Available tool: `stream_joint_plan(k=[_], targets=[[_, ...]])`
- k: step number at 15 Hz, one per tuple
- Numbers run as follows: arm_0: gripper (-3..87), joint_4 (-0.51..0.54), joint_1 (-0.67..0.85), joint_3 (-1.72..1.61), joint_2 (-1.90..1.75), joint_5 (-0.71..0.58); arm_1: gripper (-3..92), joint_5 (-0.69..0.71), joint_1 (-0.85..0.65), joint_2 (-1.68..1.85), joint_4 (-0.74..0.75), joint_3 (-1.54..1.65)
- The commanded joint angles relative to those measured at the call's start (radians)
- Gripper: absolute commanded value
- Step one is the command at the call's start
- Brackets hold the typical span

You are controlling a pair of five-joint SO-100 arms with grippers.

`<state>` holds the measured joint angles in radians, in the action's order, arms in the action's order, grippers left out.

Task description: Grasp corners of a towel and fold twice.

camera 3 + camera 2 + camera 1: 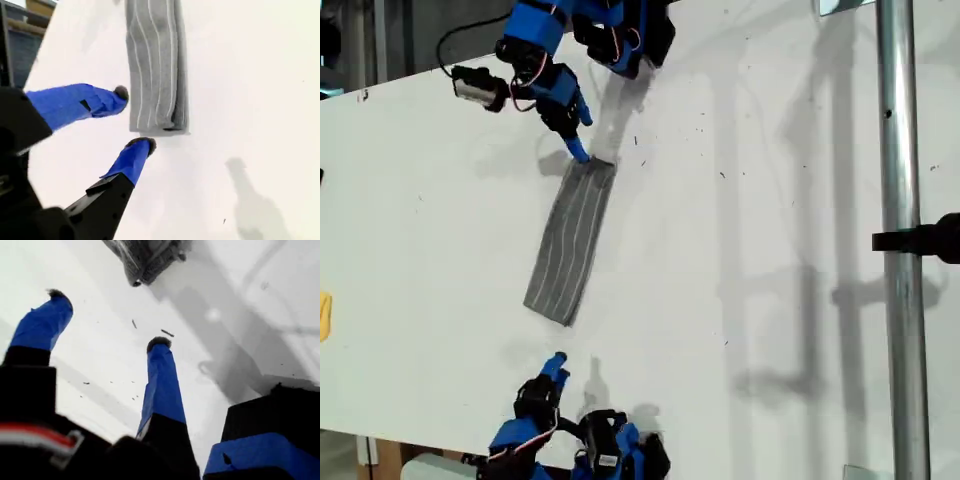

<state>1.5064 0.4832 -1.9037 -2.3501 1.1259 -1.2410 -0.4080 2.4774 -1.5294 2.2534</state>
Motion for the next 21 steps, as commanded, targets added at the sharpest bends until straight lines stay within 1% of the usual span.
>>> stream_joint_plan(k=[1, 2, 3, 5, 6, 8, 9, 11, 12, 13, 14, 18, 20, 21], targets=[[1.4, -0.192, -0.245, -0.365, -0.359, 0.158, 34.0, -0.261, 0.141, 0.282, -0.055, 0.121], [-0.1, -0.29, -0.333, -0.518, -0.443, 0.225, 36.0, -0.36, 0.209, 0.388, -0.067, 0.204], [-0.7, -0.371, -0.403, -0.638, -0.494, 0.275, 37.3, -0.434, 0.276, 0.422, -0.054, 0.247], [-2.0, -0.537, -0.518, -0.81, -0.517, 0.316, 41.1, -0.505, 0.291, 0.272, -0.078, 0.206], [-2.3, -0.581, -0.558, -0.874, -0.52, 0.336, 41.7, -0.518, 0.281, 0.239, -0.078, 0.198], [-2.4, -0.594, -0.603, -0.968, -0.557, 0.383, 43.5, -0.528, 0.23, 0.199, -0.083, 0.19], [-2.4, -0.606, -0.607, -1.023, -0.62, 0.385, 44.4, -0.522, 0.202, 0.147, -0.075, 0.184], [-2.4, -0.575, -0.607, -1.144, -0.824, 0.4, 45.1, -0.471, 0.137, -0.015, 0.025, 0.161], [-2.5, -0.508, -0.607, -1.193, -0.971, 0.413, 45.4, -0.436, 0.092, -0.12, 0.083, 0.133], [-2.5, -0.393, -0.612, -1.216, -1.12, 0.428, 45.5, -0.388, 0.035, -0.239, 0.147, 0.101], [-2.5, -0.342, -0.615, -1.203, -1.12, 0.431, 45.9, -0.35, -0.015, -0.371, 0.201, 0.054], [-2.5, -0.311, -0.658, -1.216, -1.12, 0.474, 47.1, -0.218, -0.176, -0.784, 0.348, -0.13], [-2.5, -0.296, -0.67, -1.216, -1.12, 0.485, 46.7, -0.161, -0.239, -0.946, 0.39, -0.213], [-2.5, -0.291, -0.672, -1.216, -1.12, 0.485, 44.1, -0.118, -0.264, -1.025, 0.368, -0.291]])
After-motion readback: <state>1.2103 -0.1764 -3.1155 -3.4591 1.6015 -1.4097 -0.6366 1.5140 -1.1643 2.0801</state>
